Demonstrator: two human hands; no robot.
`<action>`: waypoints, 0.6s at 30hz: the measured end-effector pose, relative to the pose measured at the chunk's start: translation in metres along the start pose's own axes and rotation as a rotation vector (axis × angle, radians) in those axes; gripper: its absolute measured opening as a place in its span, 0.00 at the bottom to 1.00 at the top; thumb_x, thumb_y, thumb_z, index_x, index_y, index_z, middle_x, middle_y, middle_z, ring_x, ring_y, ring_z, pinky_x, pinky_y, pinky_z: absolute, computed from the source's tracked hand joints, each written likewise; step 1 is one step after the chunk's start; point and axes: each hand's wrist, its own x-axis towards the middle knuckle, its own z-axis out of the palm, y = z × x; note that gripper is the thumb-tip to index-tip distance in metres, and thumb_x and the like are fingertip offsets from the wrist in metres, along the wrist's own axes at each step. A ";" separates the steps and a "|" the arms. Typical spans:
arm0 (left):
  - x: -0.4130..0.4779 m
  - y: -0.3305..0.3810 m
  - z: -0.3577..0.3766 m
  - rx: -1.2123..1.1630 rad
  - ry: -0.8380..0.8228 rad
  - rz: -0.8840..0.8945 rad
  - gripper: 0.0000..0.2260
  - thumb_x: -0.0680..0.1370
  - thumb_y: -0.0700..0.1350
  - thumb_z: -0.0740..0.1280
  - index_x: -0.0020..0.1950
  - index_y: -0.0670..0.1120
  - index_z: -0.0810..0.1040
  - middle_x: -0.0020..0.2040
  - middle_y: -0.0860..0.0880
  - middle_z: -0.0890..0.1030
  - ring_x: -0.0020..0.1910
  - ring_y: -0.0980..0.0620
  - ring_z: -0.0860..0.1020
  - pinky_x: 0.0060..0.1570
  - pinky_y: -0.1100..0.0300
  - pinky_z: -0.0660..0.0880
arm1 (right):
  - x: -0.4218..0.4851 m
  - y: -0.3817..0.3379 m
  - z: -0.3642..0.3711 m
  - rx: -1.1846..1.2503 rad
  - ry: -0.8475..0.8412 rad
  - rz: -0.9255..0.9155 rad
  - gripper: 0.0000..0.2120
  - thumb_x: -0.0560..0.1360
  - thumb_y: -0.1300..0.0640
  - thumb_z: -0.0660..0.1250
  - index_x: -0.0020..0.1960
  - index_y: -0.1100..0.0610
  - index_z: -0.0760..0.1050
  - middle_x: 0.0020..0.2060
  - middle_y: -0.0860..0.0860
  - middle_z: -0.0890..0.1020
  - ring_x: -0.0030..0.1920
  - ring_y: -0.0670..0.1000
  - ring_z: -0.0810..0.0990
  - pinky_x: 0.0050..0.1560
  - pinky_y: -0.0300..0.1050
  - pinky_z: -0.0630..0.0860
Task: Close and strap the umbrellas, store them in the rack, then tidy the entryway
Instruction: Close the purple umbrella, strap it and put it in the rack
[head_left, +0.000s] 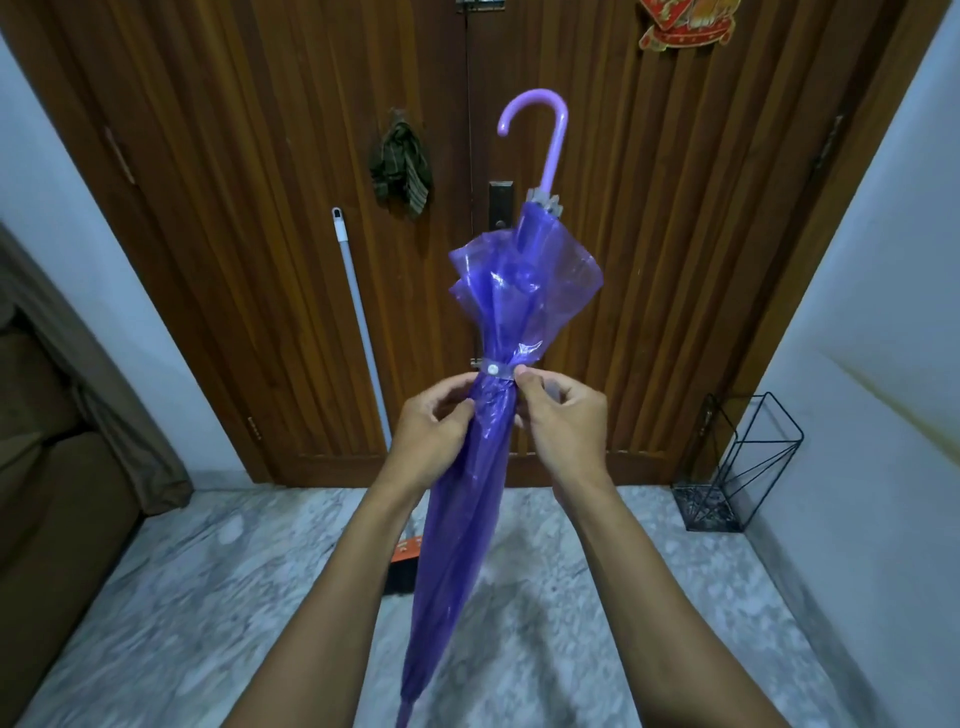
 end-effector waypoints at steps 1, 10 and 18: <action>0.000 0.002 -0.002 0.002 -0.038 -0.003 0.14 0.79 0.42 0.66 0.63 0.54 0.78 0.56 0.57 0.82 0.51 0.62 0.80 0.42 0.72 0.76 | -0.001 -0.002 0.001 0.016 0.006 -0.002 0.06 0.76 0.57 0.71 0.48 0.58 0.85 0.40 0.53 0.87 0.40 0.48 0.85 0.39 0.43 0.81; -0.012 0.003 -0.005 0.122 -0.039 0.150 0.18 0.76 0.45 0.72 0.64 0.58 0.75 0.52 0.59 0.83 0.50 0.62 0.81 0.51 0.67 0.77 | -0.008 -0.010 0.001 0.112 -0.135 0.052 0.05 0.77 0.59 0.71 0.50 0.59 0.83 0.42 0.56 0.88 0.46 0.53 0.87 0.48 0.43 0.83; -0.019 0.005 -0.010 -0.120 -0.102 0.065 0.18 0.76 0.40 0.71 0.64 0.52 0.76 0.55 0.51 0.84 0.51 0.54 0.83 0.51 0.62 0.79 | 0.002 0.002 -0.020 -0.031 -0.164 0.092 0.10 0.73 0.49 0.74 0.45 0.57 0.85 0.43 0.52 0.88 0.49 0.50 0.86 0.57 0.46 0.79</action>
